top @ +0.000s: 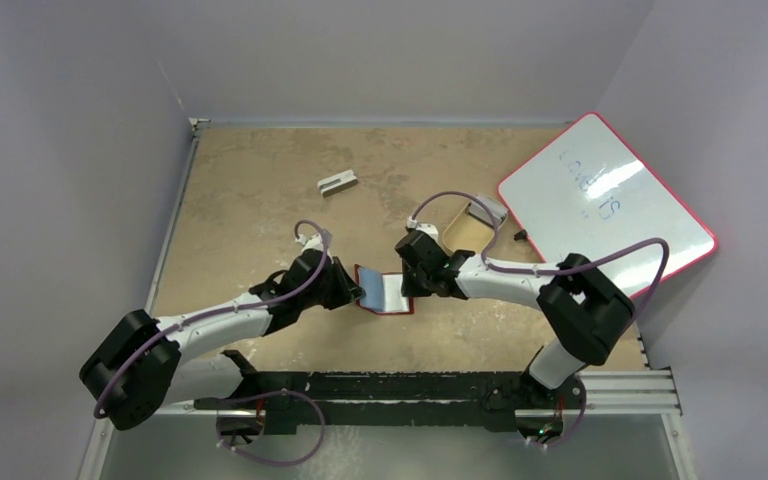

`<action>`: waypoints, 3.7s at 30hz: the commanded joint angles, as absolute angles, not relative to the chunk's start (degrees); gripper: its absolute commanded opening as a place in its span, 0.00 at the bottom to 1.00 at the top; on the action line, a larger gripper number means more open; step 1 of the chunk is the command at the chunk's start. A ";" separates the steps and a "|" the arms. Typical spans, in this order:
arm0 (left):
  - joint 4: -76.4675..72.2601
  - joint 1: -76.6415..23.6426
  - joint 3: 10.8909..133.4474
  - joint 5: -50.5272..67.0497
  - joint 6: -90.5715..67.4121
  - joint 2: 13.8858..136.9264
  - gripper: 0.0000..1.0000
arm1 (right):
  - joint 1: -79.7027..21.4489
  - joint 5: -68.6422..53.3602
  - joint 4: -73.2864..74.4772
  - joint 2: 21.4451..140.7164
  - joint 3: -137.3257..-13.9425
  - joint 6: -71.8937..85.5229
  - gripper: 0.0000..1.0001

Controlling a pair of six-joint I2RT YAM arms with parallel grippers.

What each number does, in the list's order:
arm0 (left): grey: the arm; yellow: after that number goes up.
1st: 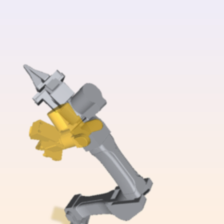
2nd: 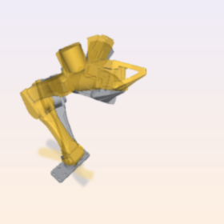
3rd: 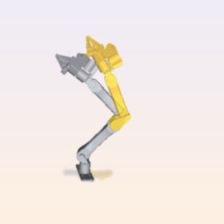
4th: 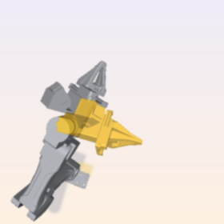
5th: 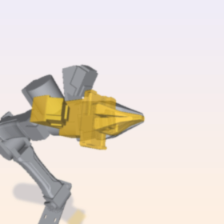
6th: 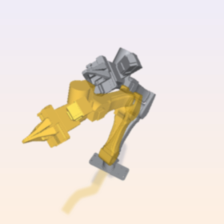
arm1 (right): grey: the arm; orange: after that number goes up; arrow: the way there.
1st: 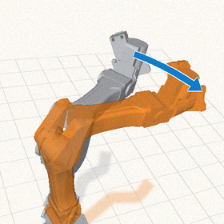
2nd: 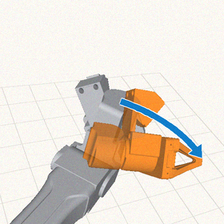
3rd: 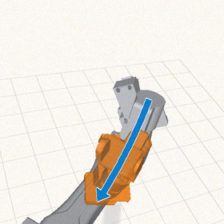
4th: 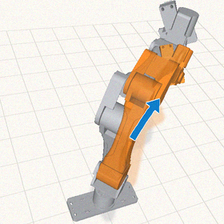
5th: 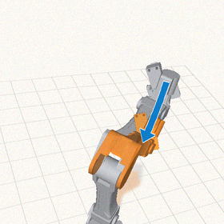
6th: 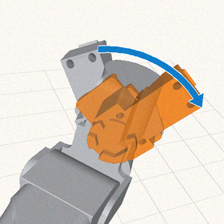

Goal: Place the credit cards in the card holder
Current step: Open the card holder at the center of the board, then pick up the credit card from the storage box.

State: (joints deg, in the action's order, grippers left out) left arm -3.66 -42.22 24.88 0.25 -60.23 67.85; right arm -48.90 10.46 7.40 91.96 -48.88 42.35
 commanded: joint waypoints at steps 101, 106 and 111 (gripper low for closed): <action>2.38 -42.57 33.49 0.63 -57.22 67.58 0.00 | -18.54 29.41 8.20 102.77 -74.21 -23.63 0.37; 2.63 -42.62 33.32 0.29 -57.30 67.19 0.00 | -18.54 29.25 9.20 102.32 -75.09 -23.12 0.24; 2.22 -42.57 32.59 -0.23 -57.72 67.38 0.00 | -18.68 23.38 13.08 100.80 -77.35 -21.16 0.09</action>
State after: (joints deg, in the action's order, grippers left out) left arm 5.26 -42.41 32.49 0.19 -57.43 68.77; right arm -18.90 26.96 11.57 105.56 -73.23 -22.96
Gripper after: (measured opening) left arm 0.059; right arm 0.136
